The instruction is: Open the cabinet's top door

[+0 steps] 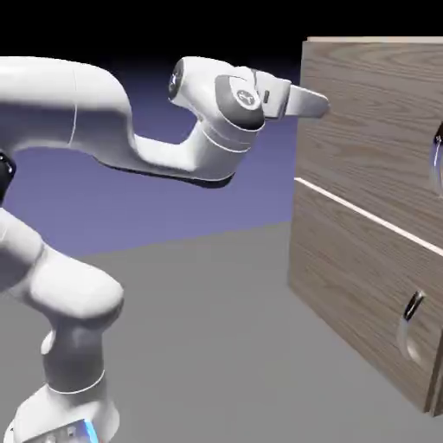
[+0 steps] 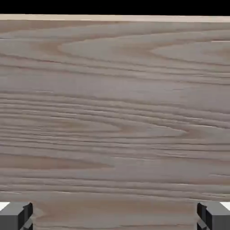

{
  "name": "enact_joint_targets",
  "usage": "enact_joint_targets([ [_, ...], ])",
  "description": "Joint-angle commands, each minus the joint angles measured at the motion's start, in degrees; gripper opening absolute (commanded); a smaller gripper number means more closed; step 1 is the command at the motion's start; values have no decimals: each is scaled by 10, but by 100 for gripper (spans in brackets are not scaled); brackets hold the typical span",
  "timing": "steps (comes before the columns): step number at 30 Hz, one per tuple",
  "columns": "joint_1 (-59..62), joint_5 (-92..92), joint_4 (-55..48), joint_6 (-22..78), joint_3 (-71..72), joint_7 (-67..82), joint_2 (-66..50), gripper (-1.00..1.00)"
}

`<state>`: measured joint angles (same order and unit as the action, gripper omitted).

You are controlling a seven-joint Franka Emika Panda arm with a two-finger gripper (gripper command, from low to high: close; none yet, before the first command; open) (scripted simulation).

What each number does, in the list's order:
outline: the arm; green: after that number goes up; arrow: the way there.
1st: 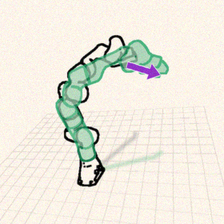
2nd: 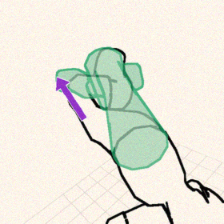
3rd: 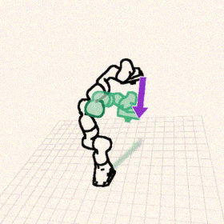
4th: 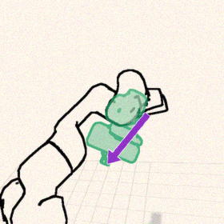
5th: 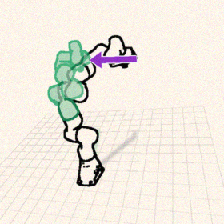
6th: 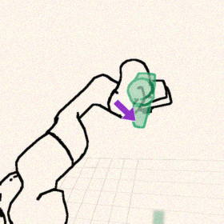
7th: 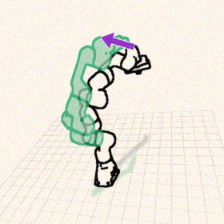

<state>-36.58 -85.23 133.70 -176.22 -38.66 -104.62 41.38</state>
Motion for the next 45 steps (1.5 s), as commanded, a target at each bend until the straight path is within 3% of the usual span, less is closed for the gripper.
enact_joint_targets([
  [1, -11, -25, -8, -1, -11, -18, 3, 0],
  [32, -336, -797, -255, -21, -362, -582, 82, 0],
  [40, -456, -808, -351, -25, -444, -590, 65, 0],
  [41, -456, -808, -351, -25, -444, -590, 65, -100],
  [45, -394, -800, -295, 6, -405, -604, 49, -100],
])
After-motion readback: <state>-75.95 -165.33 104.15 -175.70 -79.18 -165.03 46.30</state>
